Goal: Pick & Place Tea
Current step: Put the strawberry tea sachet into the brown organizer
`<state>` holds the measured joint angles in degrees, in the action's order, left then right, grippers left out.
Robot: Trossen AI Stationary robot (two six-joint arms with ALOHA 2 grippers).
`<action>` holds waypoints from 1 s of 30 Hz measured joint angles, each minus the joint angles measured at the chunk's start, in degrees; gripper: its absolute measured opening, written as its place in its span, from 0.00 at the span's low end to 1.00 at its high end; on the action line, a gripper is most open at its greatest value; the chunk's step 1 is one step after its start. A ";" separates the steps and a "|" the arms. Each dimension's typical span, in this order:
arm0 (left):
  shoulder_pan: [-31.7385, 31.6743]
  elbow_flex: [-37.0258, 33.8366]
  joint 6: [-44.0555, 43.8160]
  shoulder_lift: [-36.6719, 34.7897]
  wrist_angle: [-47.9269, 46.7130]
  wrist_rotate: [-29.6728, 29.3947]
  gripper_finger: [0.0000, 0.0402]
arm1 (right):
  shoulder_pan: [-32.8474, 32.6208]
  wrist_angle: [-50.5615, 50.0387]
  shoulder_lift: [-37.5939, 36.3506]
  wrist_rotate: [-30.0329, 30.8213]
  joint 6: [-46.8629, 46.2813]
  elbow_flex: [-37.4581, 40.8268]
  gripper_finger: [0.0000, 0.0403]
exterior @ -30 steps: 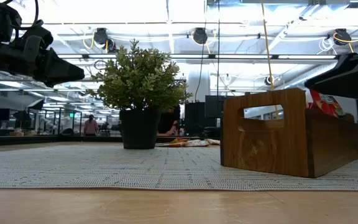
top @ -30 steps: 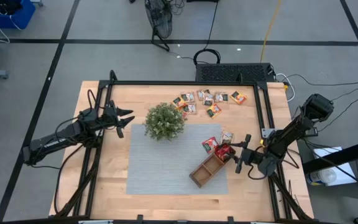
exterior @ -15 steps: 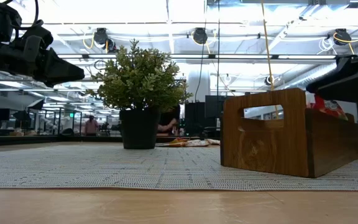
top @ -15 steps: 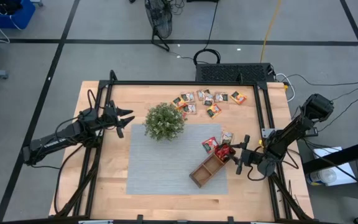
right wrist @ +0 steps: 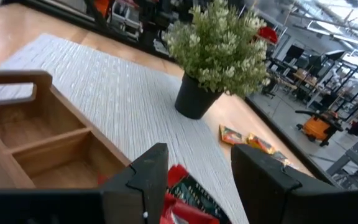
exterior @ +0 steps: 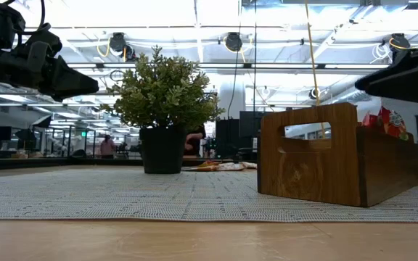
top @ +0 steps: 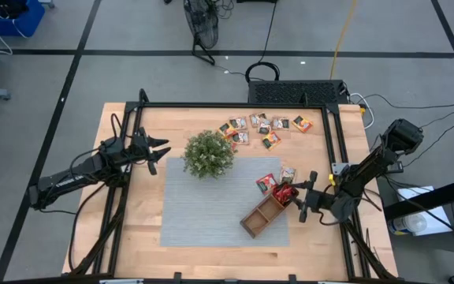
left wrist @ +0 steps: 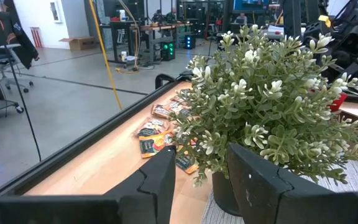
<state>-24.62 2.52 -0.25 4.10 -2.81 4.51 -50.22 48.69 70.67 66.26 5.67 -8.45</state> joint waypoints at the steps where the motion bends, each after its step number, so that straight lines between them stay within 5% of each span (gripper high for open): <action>1: 0.00 -0.02 0.00 0.00 0.00 0.00 0.37 | 0.00 1.24 0.00 -0.02 1.24 0.00 0.40; 10: 0.00 0.00 0.00 0.00 0.00 0.00 0.37 | 2.91 17.63 0.00 -0.02 16.50 0.00 0.40; 22: 0.02 0.00 0.00 0.00 0.00 -0.02 0.37 | 20.27 27.39 -0.13 -3.26 28.12 -3.22 0.40; 26: 0.02 -0.02 0.00 0.01 0.00 -0.02 0.37 | 26.77 11.81 -0.17 -3.23 31.04 -12.46 0.40; 30: 0.02 0.00 0.00 0.00 0.00 -0.02 0.37 | 33.09 -25.91 -0.04 -8.75 19.94 -26.77 0.40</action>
<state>-24.60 2.52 -0.25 4.10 -2.81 4.49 -17.13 22.78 70.64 57.51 25.61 -35.22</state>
